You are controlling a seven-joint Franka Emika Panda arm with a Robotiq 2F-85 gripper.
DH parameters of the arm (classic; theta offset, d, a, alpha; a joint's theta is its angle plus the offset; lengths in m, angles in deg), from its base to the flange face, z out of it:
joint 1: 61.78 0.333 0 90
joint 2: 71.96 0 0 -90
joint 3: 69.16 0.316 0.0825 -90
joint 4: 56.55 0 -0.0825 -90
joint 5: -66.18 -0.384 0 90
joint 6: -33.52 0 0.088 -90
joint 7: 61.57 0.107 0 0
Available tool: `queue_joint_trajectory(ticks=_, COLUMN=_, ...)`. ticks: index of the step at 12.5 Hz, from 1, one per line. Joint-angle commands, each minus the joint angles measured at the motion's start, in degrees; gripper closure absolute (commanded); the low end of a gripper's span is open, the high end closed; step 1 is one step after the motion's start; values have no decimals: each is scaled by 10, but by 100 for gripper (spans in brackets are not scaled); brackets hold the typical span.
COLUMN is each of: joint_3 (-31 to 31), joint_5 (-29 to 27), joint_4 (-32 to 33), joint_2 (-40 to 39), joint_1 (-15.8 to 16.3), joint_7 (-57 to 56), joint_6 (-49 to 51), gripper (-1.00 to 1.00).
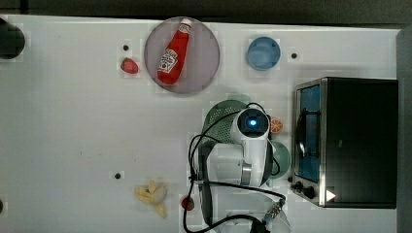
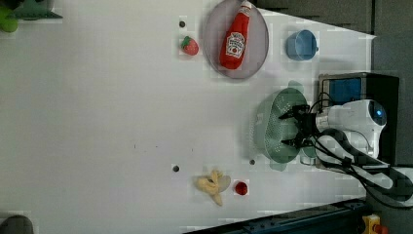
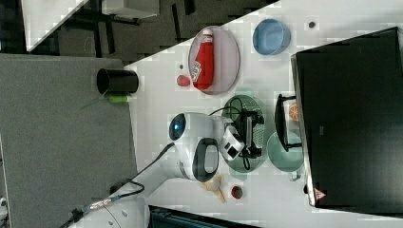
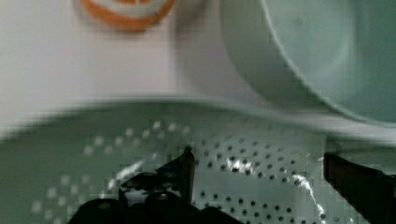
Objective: Drag strainer left to right.
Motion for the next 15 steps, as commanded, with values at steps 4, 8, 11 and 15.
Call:
queue_joint_trajectory(ticks=4, joint_3=48, joint_5=1, joint_4=-16, joint_2=115, joint_1=14, joint_7=-161, joint_6=58, gripper=-100)
queue_joint_trajectory(ticks=8, joint_3=76, joint_5=0, joint_4=-82, joint_2=233, joint_1=14, joint_7=-181, joint_6=264, gripper=-100)
queue_joint_trajectory(ticks=11, joint_3=69, joint_5=-57, joint_4=-161, joint_2=300, joint_1=14, joint_7=-295, joint_6=440, gripper=-100)
queue_joint_trajectory(ticks=15, joint_3=57, joint_5=-96, joint_4=-230, joint_2=367, joint_1=14, joint_7=-416, joint_6=527, gripper=-100)
